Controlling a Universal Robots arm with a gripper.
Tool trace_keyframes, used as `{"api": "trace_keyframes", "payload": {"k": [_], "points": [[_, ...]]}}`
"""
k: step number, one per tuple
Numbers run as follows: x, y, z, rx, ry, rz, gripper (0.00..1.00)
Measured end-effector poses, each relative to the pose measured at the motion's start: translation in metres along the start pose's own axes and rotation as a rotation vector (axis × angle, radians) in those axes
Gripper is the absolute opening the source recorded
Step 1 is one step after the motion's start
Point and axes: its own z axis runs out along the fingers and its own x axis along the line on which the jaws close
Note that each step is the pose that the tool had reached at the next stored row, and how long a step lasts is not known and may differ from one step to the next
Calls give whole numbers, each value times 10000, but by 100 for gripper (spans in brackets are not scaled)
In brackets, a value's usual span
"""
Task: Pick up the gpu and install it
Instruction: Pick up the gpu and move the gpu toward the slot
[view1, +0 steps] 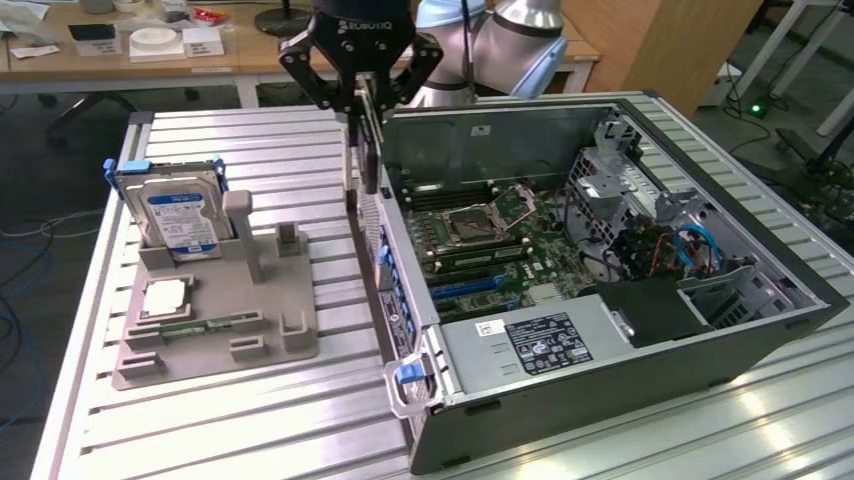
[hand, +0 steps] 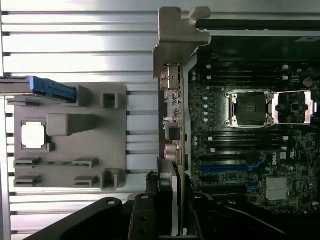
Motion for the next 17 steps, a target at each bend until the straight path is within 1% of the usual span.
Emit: {"api": "trace_keyframes", "payload": {"k": [8, 17], "points": [[-249, 9, 6, 0, 0, 2, 28], [-471, 16, 11, 1, 1, 1, 28]]}}
